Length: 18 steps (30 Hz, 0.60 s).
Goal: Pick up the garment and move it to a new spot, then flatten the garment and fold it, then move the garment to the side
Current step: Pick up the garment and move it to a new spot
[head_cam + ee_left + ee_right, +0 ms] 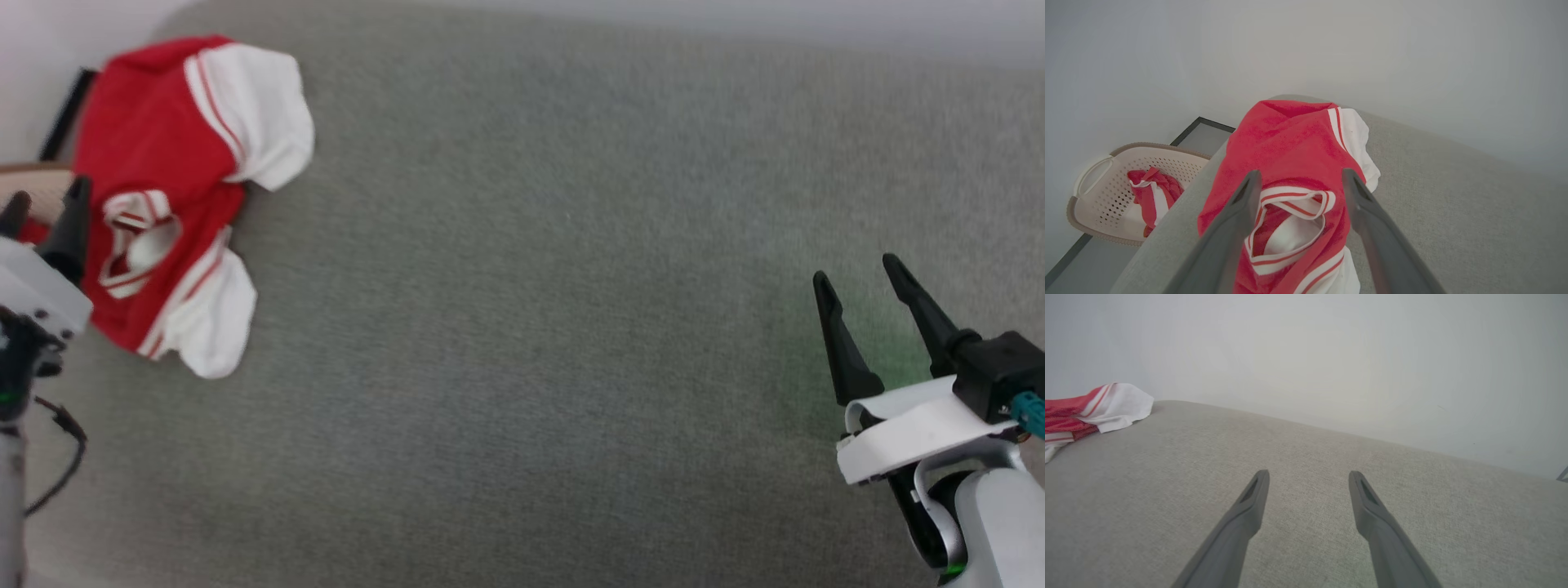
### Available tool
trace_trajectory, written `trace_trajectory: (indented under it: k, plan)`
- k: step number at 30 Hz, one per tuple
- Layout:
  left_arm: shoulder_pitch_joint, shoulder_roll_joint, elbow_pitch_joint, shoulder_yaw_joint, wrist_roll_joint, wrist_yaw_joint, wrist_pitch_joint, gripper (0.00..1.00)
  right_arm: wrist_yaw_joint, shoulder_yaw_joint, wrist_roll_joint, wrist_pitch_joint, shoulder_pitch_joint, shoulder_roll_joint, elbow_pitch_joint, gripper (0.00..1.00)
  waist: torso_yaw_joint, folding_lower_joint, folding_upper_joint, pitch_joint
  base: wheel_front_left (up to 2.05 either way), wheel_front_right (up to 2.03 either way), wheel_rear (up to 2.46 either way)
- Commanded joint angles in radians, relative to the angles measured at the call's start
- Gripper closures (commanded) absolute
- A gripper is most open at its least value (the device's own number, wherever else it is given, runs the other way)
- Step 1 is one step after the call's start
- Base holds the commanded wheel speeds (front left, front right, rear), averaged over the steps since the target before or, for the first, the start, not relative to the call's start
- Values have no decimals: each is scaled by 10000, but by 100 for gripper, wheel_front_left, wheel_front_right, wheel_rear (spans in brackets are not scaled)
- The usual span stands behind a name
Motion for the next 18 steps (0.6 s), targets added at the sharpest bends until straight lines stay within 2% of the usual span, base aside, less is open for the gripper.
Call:
trace_trajectory:
  k: [1, 9, 18]
  plan:
    - [-320, 102, 286, -121, -166, -35, 112, 0, -14, -29, -69, 39, -173, -17, -86, 0, -625, 0, -1, 1133, 0, 0, 0]
    - [-1881, 582, 2680, -1187, -750, -30, 1248, 0, -14, -95, -270, 375, -414, -109, -580, 0, -787, 0, -1, 2077, 0, 0, 0]
    - [-2661, 118, 4974, -2103, -1004, -7, 2094, 0, -14, -257, -397, 577, -435, -114, -972, 0, -835, 0, -1, 2456, 0, 0, 0]
